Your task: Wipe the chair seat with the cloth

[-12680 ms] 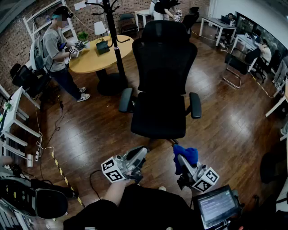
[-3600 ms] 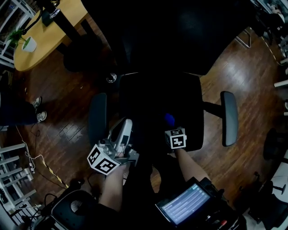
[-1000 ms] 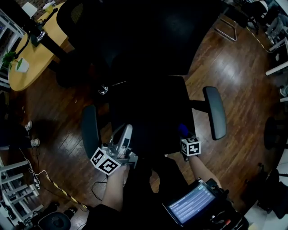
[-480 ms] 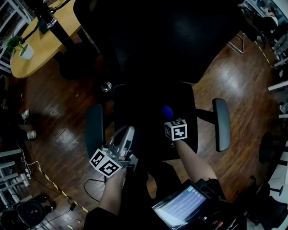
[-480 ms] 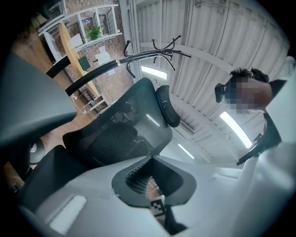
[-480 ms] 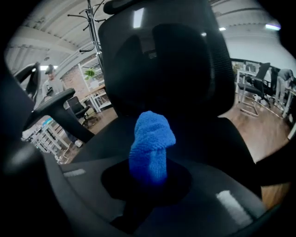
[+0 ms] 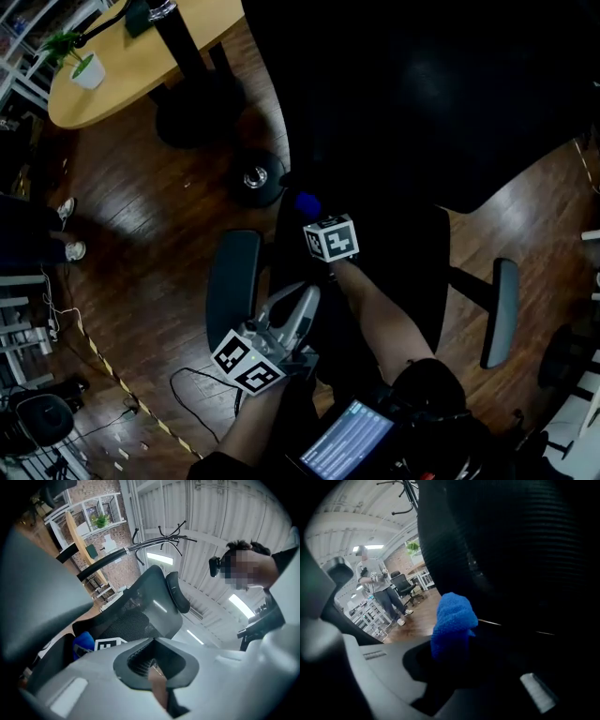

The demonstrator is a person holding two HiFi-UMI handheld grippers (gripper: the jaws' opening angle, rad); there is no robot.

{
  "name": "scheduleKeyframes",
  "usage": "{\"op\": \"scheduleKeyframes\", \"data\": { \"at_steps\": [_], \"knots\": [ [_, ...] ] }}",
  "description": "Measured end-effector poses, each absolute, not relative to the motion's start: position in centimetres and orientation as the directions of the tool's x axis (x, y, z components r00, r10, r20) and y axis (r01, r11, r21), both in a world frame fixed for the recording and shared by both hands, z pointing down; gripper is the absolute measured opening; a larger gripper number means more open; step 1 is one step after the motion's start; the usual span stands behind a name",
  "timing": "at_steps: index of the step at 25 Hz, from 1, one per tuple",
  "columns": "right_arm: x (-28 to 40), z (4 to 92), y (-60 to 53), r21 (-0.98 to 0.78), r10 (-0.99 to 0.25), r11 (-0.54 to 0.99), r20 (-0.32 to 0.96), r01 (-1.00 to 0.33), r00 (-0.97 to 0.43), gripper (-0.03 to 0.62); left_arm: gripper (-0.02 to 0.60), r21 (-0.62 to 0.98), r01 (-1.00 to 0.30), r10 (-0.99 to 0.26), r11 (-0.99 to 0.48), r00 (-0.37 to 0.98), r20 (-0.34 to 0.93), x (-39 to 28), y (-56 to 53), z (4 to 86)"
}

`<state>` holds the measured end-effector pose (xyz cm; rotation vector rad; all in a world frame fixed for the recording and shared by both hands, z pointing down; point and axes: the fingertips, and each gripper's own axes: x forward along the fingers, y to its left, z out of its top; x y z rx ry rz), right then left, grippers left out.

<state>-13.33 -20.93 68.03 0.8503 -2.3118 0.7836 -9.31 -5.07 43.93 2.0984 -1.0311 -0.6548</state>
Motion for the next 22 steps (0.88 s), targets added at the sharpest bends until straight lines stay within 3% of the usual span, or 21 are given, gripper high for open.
{"op": "scheduleKeyframes", "data": {
  "at_steps": [5,8,16,22],
  "knots": [
    [-13.4,69.5,-20.7,-0.318,-0.418,0.62,0.64,-0.717,-0.645,0.044,-0.008,0.773,-0.46,-0.816,-0.436,0.564,-0.125,-9.8,-4.9,44.1],
    [-9.9,69.9,-21.3,-0.305,-0.449,0.564,0.667,-0.767,-0.595,0.044,-0.008,0.773,-0.46,-0.815,-0.437,0.565,-0.125,-10.0,-5.0,43.9],
    [8.7,71.1,-22.1,-0.166,-0.544,0.333,0.77,-0.928,-0.333,0.044,-0.008,0.783,-0.444,-0.816,-0.437,0.561,-0.137,-10.2,-6.0,43.4],
    [19.7,69.8,-20.6,-0.114,-0.584,0.176,0.787,-0.978,-0.197,0.044,-0.008,0.778,-0.447,-0.81,-0.442,0.572,-0.131,-10.1,-6.2,43.6]
  ]
}}
